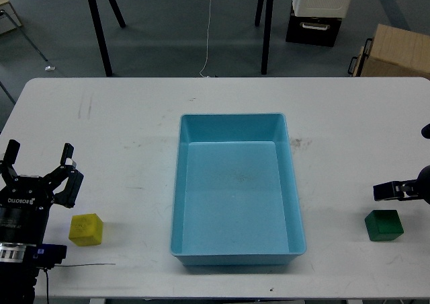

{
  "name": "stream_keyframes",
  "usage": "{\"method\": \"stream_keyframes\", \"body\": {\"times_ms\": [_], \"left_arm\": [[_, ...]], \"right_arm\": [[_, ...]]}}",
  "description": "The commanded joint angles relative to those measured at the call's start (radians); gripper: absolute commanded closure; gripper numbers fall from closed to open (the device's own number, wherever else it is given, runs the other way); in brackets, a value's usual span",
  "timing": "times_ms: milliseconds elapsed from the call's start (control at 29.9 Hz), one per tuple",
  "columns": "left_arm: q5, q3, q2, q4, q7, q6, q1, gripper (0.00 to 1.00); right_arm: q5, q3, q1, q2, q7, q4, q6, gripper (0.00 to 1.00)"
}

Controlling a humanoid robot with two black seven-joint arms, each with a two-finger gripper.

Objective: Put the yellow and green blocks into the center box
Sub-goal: 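Lower the right gripper onto the green cube and close it, then lift the green cube and carry it over the blue tray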

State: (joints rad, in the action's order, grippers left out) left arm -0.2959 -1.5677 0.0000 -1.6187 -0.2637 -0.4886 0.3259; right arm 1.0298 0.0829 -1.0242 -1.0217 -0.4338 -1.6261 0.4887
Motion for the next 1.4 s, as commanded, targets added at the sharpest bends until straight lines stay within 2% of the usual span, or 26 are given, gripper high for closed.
{"method": "stream_keyframes", "body": {"times_ms": [0,368,401,501,535,668,902,1069,1203,1370], "left_arm": [[0.001,0.008,0.000,0.005,0.000,0.000,-0.001,0.00],[0.001,0.009,0.000,0.020,0.000,0.000,-0.011,0.00],[0.003,0.009,0.000,0.023,0.000,0.000,-0.014,0.00],[0.003,0.011,0.000,0.028,0.000,0.000,-0.019,0.00],[0.003,0.011,0.000,0.030,0.000,0.000,-0.019,0.00],[0.003,0.011,0.000,0.042,0.000,0.000,-0.019,0.00],[0.001,0.034,0.000,0.046,0.001,0.000,-0.019,0.00],[0.003,0.034,0.000,0.048,0.001,0.000,-0.019,0.00],[0.003,0.035,0.000,0.048,0.001,0.000,-0.015,0.00],[0.003,0.034,0.000,0.046,0.004,0.000,-0.005,0.00]], "right_arm": [[-0.002,-0.002,0.015,0.009,0.003,-0.001,0.000,0.00],[-0.001,-0.002,0.082,0.051,0.006,0.000,0.000,0.03],[-0.001,-0.002,0.082,0.051,0.006,-0.001,0.000,0.09],[0.004,-0.002,0.079,0.054,0.006,-0.006,0.000,0.67],[0.006,-0.003,0.078,0.057,0.006,-0.005,0.000,0.76],[0.001,-0.003,0.067,0.051,0.004,-0.008,-0.010,0.93],[-0.002,-0.018,0.035,0.019,0.006,-0.070,-0.022,0.99],[-0.059,-0.025,-0.204,-0.005,0.006,-0.106,-0.038,0.99],[-0.262,-0.003,-0.469,0.104,-0.003,-0.106,-0.027,0.99],[-0.313,0.144,-0.565,0.331,-0.002,-0.075,-0.041,0.99]]}}
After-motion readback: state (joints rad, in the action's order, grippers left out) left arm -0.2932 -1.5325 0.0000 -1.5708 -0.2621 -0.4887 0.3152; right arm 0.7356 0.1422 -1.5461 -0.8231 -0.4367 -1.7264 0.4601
